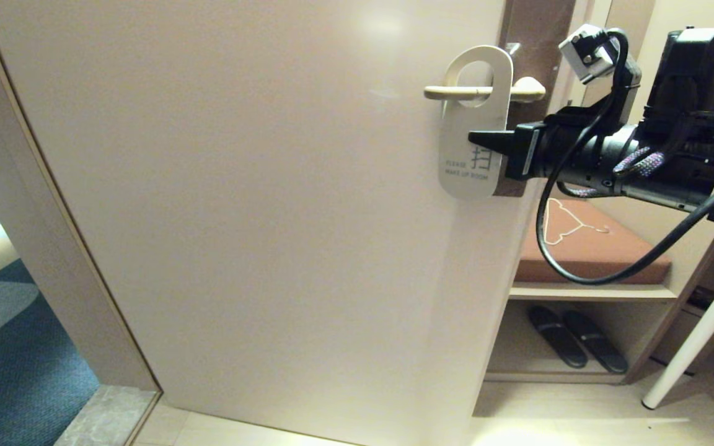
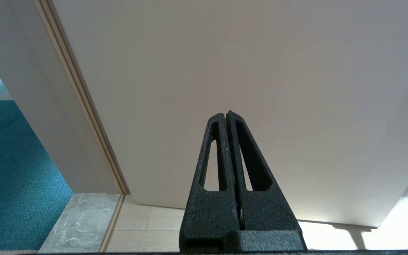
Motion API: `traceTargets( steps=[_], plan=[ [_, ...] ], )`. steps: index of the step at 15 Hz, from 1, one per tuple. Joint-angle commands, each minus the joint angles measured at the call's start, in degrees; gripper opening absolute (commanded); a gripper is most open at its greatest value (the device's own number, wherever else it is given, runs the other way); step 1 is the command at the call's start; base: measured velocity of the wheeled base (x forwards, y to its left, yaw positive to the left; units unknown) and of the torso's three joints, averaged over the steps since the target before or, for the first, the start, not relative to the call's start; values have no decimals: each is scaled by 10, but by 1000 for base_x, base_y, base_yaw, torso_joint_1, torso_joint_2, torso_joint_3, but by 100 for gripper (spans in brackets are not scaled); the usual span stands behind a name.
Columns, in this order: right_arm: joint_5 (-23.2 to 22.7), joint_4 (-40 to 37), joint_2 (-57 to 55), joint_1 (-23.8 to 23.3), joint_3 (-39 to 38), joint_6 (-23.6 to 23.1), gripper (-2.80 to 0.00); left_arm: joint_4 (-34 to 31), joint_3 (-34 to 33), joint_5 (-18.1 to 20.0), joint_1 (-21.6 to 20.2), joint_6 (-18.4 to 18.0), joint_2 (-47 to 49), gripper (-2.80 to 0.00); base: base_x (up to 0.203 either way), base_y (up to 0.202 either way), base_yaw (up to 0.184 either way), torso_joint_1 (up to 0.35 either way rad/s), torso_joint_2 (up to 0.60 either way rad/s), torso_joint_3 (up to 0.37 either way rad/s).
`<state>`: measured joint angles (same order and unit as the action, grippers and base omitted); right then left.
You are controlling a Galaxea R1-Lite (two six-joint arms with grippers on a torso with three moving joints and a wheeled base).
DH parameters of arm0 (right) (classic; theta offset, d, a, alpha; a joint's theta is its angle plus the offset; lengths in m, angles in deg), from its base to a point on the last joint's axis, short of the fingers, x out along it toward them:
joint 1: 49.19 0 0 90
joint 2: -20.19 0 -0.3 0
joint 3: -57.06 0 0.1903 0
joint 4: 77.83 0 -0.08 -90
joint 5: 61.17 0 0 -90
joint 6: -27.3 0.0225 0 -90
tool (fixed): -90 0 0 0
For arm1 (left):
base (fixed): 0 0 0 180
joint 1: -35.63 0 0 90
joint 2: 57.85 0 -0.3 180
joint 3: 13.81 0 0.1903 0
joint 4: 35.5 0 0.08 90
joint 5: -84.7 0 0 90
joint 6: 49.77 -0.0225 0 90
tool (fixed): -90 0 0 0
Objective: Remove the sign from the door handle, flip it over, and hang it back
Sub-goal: Take down the sign, then hand it to the other hand
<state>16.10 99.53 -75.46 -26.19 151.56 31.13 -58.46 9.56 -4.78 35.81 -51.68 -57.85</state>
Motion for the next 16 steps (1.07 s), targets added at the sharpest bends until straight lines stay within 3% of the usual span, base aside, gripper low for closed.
traceTargets(
  steps=[1,7,16],
  plan=[
    [9,11,-14,7,12,0,-280,0,0,0,0,0,1,-280,0,0,0,0,0,0],
    [78,54,-42,50,33,-1,-280,0,0,0,0,0,1,-280,0,0,0,0,0,0],
    [89,98,-53,88,27,1,-280,0,0,0,0,0,1,-280,0,0,0,0,0,0]
  ],
)
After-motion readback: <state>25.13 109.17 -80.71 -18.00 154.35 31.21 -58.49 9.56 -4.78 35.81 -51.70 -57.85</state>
